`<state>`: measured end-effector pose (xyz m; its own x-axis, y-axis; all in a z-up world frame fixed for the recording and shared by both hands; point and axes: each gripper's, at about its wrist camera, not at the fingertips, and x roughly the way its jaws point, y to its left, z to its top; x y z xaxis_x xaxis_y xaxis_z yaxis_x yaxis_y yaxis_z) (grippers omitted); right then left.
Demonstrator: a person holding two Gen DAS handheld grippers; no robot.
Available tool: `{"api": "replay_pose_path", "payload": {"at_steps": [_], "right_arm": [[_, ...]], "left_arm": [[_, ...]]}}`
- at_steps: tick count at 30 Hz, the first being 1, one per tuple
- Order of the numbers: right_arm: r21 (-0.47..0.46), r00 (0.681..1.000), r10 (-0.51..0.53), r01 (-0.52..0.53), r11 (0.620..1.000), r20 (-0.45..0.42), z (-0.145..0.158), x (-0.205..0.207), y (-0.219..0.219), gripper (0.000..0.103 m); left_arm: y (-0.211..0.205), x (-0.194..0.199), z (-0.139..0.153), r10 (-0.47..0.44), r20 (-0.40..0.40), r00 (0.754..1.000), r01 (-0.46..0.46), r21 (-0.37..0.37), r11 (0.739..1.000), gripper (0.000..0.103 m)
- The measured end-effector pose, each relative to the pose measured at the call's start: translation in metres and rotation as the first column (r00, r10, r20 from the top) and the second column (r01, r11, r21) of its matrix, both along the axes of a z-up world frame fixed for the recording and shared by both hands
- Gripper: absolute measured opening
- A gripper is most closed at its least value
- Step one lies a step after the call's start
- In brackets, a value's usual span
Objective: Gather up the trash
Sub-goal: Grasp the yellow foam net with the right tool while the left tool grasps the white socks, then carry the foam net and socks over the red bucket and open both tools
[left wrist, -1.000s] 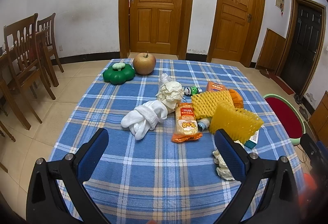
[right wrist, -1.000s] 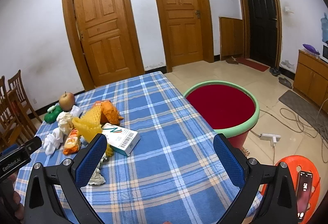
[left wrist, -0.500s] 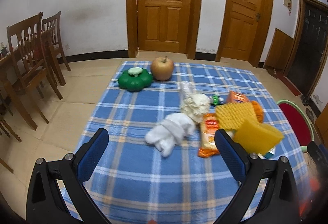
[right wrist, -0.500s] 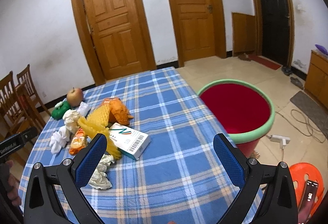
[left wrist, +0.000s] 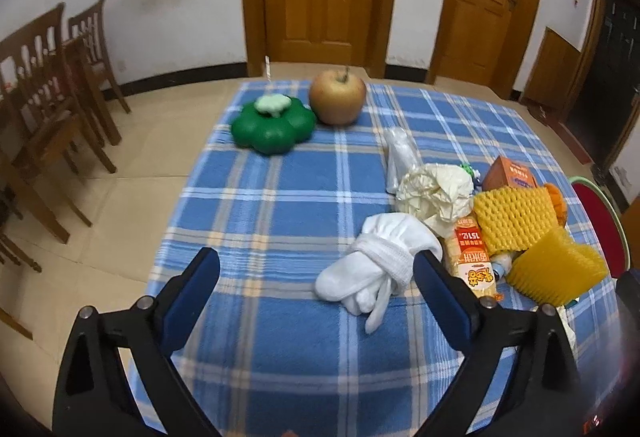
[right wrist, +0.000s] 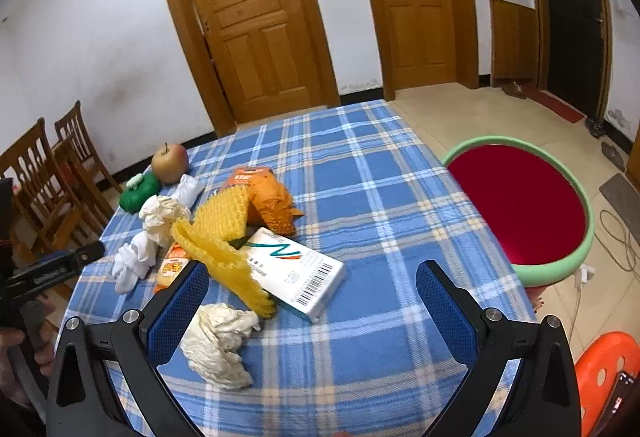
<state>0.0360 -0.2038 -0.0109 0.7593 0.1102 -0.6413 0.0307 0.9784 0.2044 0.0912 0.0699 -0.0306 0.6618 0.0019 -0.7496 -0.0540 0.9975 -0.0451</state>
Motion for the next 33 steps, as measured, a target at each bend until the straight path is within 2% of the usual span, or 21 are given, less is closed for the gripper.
{"api": "replay_pose_path", "payload": {"at_steps": [3, 6, 9, 10, 12, 13, 15, 17, 18, 19, 23, 25, 28, 33], "right_arm": [[0.010, 1.000, 0.023, -0.022, 1.000, -0.021, -0.003, 0.009, 0.006, 0.103], [0.001, 0.998, 0.042, -0.042, 0.999, -0.037, -0.007, 0.018, 0.015, 0.103], [-0.011, 0.997, 0.067, -0.068, 0.998, -0.029, -0.008, 0.023, 0.026, 0.101], [-0.019, 0.996, 0.080, -0.080, 0.997, -0.028, -0.008, 0.025, 0.030, 0.097], [-0.040, 0.994, 0.100, -0.102, 0.994, -0.038, -0.010, 0.030, 0.039, 0.078], [-0.048, 0.993, 0.107, -0.109, 0.993, -0.044, -0.011, 0.033, 0.042, 0.072], [-0.063, 0.992, 0.109, -0.113, 0.992, -0.062, -0.014, 0.038, 0.047, 0.052], [-0.078, 0.993, 0.100, -0.105, 0.991, -0.070, -0.015, 0.041, 0.048, 0.039], [-0.082, 0.993, 0.090, -0.096, 0.992, -0.077, -0.016, 0.043, 0.049, 0.035], [-0.079, 0.992, 0.088, -0.095, 0.992, -0.086, -0.016, 0.044, 0.049, 0.033], [-0.073, 0.992, 0.083, -0.090, 0.993, -0.091, -0.018, 0.044, 0.048, 0.015], [-0.061, 0.993, 0.087, -0.092, 0.994, -0.086, -0.017, 0.042, 0.048, 0.012], [-0.062, 0.992, 0.103, -0.107, 0.992, -0.067, -0.013, 0.037, 0.050, 0.011], [-0.065, 0.990, 0.138, -0.138, 0.988, -0.001, 0.002, 0.019, 0.053, 0.010]], "left_arm": [[-0.006, 0.010, -0.010, -0.054, -0.027, 0.998, 0.054, -0.021, 0.998, 0.092], [-0.011, 0.015, -0.018, -0.128, -0.040, 0.991, 0.125, -0.079, 0.989, 0.089], [-0.016, 0.020, -0.026, -0.162, -0.057, 0.985, 0.156, -0.089, 0.984, 0.083], [-0.018, 0.021, -0.027, -0.169, -0.059, 0.984, 0.163, -0.091, 0.982, 0.079], [-0.020, 0.020, -0.027, -0.192, -0.053, 0.980, 0.185, -0.114, 0.976, 0.074], [-0.022, 0.021, -0.027, -0.201, -0.053, 0.978, 0.194, -0.120, 0.974, 0.073], [-0.026, 0.024, -0.029, -0.218, -0.060, 0.974, 0.209, -0.129, 0.969, 0.070], [-0.027, 0.027, -0.031, -0.238, -0.073, 0.969, 0.224, -0.156, 0.962, 0.061], [-0.027, 0.029, -0.034, -0.250, -0.082, 0.965, 0.233, -0.178, 0.956, 0.058], [-0.026, 0.032, -0.036, -0.261, -0.090, 0.961, 0.239, -0.199, 0.950, 0.051], [-0.023, 0.036, -0.037, -0.280, -0.077, 0.957, 0.255, -0.238, 0.937, 0.038], [-0.019, 0.036, -0.037, -0.272, -0.069, 0.960, 0.246, -0.261, 0.934, 0.033], [-0.017, 0.034, -0.034, -0.254, -0.061, 0.965, 0.231, -0.258, 0.938, 0.029], [-0.012, 0.014, -0.017, -0.227, -0.021, 0.974, 0.214, -0.257, 0.943, 0.029]]}}
